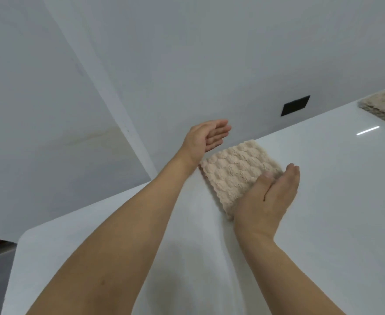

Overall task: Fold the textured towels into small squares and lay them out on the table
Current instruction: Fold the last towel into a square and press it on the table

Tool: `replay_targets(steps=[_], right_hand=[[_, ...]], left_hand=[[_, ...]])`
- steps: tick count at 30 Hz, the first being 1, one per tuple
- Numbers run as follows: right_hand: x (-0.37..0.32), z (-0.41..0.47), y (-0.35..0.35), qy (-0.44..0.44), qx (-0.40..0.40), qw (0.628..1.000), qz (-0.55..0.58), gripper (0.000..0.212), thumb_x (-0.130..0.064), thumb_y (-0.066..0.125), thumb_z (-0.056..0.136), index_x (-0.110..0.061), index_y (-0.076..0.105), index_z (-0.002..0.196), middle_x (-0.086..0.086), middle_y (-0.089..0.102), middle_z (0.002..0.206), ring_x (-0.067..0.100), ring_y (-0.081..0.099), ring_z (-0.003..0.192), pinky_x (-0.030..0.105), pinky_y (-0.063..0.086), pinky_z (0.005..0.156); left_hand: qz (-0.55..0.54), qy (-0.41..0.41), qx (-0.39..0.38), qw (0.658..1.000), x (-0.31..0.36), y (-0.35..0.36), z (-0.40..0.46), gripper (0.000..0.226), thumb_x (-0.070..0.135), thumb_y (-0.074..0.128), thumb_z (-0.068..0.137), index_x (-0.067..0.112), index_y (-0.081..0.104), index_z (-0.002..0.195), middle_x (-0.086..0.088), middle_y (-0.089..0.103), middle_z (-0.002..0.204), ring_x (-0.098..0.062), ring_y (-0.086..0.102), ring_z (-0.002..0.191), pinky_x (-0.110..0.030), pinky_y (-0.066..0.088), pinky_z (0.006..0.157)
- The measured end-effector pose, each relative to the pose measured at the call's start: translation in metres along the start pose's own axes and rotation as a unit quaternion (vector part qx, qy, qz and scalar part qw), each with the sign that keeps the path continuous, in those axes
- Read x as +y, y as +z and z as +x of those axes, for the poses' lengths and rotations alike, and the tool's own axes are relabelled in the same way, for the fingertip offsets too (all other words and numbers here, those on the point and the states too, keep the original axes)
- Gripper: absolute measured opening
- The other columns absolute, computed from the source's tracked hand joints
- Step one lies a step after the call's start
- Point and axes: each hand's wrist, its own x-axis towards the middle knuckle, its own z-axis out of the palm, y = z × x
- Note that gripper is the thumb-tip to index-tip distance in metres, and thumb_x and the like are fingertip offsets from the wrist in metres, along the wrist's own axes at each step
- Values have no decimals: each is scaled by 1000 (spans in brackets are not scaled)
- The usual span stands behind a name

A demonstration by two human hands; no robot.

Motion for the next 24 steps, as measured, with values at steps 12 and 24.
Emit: replay_targets(steps=[12,24], right_hand=[[-6,6,20,17,48,999,-14,65,-39,17,95,-11,13,153,-2,6,161,4,0,147,32,-6,120],[-7,4,23,4,53,998,-40,68,-43,13,94,-10,14,153,-1,6,162,6,-1,147,31,-8,120]], left_hand=[[-80,-39,-167,982,-9,8,19,45,20,35,100,-2,53,134,-19,60,134,-24,58,125,-34,43,110],[-26,-34,-208,977,-12,12,16,46,22,40,97,-3,59,131,-15,63,132,-23,59,125,-39,41,112]])
